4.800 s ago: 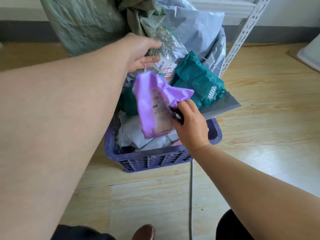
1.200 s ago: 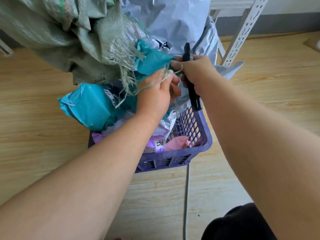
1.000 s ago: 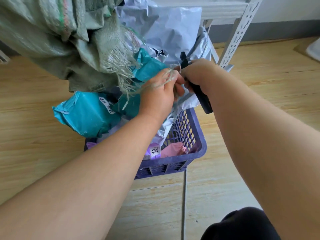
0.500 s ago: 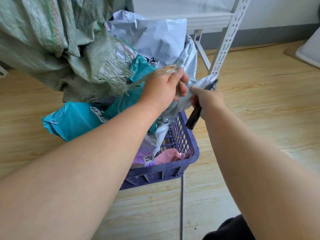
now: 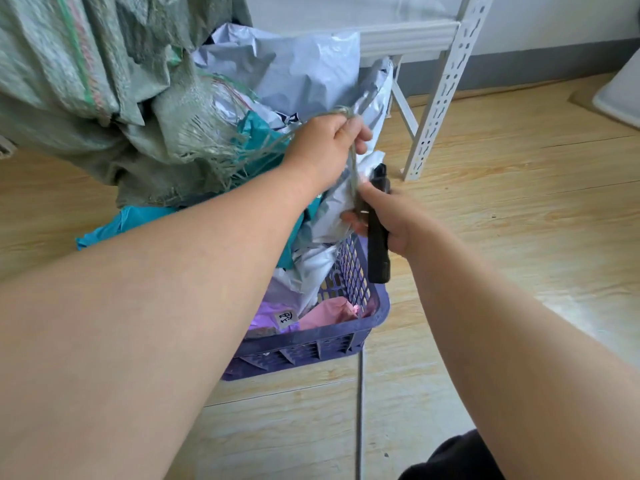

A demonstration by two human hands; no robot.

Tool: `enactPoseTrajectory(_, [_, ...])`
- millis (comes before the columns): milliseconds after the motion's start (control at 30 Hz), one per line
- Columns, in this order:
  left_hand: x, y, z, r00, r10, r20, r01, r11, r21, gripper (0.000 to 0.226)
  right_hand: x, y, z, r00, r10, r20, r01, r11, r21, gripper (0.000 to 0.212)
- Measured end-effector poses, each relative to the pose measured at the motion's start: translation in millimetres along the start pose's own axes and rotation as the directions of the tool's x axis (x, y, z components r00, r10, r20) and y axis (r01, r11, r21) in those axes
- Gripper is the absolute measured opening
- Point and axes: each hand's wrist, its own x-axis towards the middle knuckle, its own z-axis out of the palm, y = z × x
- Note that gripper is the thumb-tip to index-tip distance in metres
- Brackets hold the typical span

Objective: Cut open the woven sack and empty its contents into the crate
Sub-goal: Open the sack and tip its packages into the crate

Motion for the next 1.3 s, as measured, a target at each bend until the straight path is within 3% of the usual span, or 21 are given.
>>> enactPoseTrajectory(133, [6.0,3.3,11.5,0.998,-0.044,0.047,0.035,0.986,0.163,0.033,-6.4,10.0,-26.2,0.977,-0.189,-0.097,0.176,0.976,-0.124,0.039])
enactPoseTrajectory(200, [6.1,-0.6,16.6,0.985,-0.116,0.125,0.062,0.927,0.369,0.041,-8.2,10.0,-35.9,0.957,-0.224,-0.186,0.190,0.965,-0.183,0.030])
enactPoseTrajectory(300, [-5.8,-8.1,25.8,0.931,-0.263,0.253,-0.013,0.668,0.744,0.111,-9.6,1.5,-39.5,0.911,-0.242,-0.333,0.161,0.954,-0.252,0.021])
enactPoseTrajectory(367, [-15.9,-17.5,32.7,0.920,-0.291,0.264,-0.077,0.527,0.847,0.127,-9.5,-7.1,-38.3,0.883,-0.293,-0.367,0.162,0.924,-0.347,0.019])
enactPoseTrajectory(433, [-24.9,-31.3,37.7,0.938,-0.236,0.254,-0.120,0.467,0.876,0.109,-8.9,-14.7,-36.8,0.862,-0.372,-0.344,0.182,0.861,-0.475,0.022])
enactPoseTrajectory(533, [-29.6,-41.2,32.9,0.961,-0.118,0.251,-0.169,0.466,0.868,0.058,-7.2,-21.7,-36.2,0.837,-0.430,-0.338,0.167,0.789,-0.591,0.012])
enactPoseTrajectory(600, [-32.4,-43.8,27.0,0.945,-0.184,0.271,-0.181,0.396,0.900,0.045,-6.5,-25.4,-35.9,0.822,-0.427,-0.378,0.173,0.818,-0.548,0.004])
enactPoseTrajectory(700, [-45.5,-53.9,22.2,0.854,-0.355,0.379,-0.351,0.144,0.925,0.037,-6.8,-34.3,-28.7,0.803,-0.426,-0.416,0.221,0.862,-0.456,0.018])
enactPoseTrajectory(767, [-52.3,-60.0,22.4,0.794,-0.423,0.437,-0.442,0.090,0.892,0.033,-6.1,-44.7,-20.8,0.770,-0.469,-0.433,0.287,0.860,-0.422,0.021])
enactPoseTrajectory(867, [-52.8,-59.4,23.0,0.757,-0.456,0.468,-0.450,0.154,0.879,0.029,-2.0,-56.1,-14.8,0.714,-0.523,-0.466,0.335,0.839,-0.428,0.018])
enactPoseTrajectory(967, [-67.6,-67.6,23.5,0.758,-0.350,0.550,-0.494,0.242,0.835,0.036,1.5,-56.9,-19.3,0.669,-0.542,-0.508,0.314,0.826,-0.468,0.019])
enactPoseTrajectory(1033, [-81.2,-71.3,24.3,0.699,-0.364,0.615,-0.515,0.340,0.787,0.047,1.3,-54.4,-23.9,0.704,-0.503,-0.502,0.231,0.830,-0.508,0.014])
enactPoseTrajectory(1133, [-77.6,-55.1,27.9,0.595,-0.563,0.574,-0.404,0.407,0.819,0.071,0.5,-54.8,-21.2,0.831,-0.347,-0.435,0.027,0.806,-0.592,0.011])
enactPoseTrajectory(1167, [-70.0,-46.3,29.6,0.627,-0.558,0.544,-0.315,0.456,0.832,0.072,-0.6,-57.1,-18.4,0.861,-0.281,-0.424,-0.012,0.822,-0.569,0.012])
enactPoseTrajectory(1200, [-62.6,-36.3,30.9,0.719,-0.478,0.504,-0.218,0.534,0.817,0.070,-2.2,-60.0,-15.3,0.885,-0.223,-0.409,-0.038,0.840,-0.541,0.009])
enactPoseTrajectory(1267, [-51.2,-21.9,34.1,0.962,-0.161,0.222,-0.037,0.725,0.688,0.057,-4.4,-62.4,-9.9,0.913,-0.177,-0.366,-0.053,0.841,-0.538,0.019])
enactPoseTrajectory(1300, [-48.8,-18.1,37.4,0.998,-0.011,0.070,-0.034,0.794,0.607,0.060,-5.0,-62.2,-7.5,0.924,-0.183,-0.334,-0.042,0.823,-0.567,0.025])
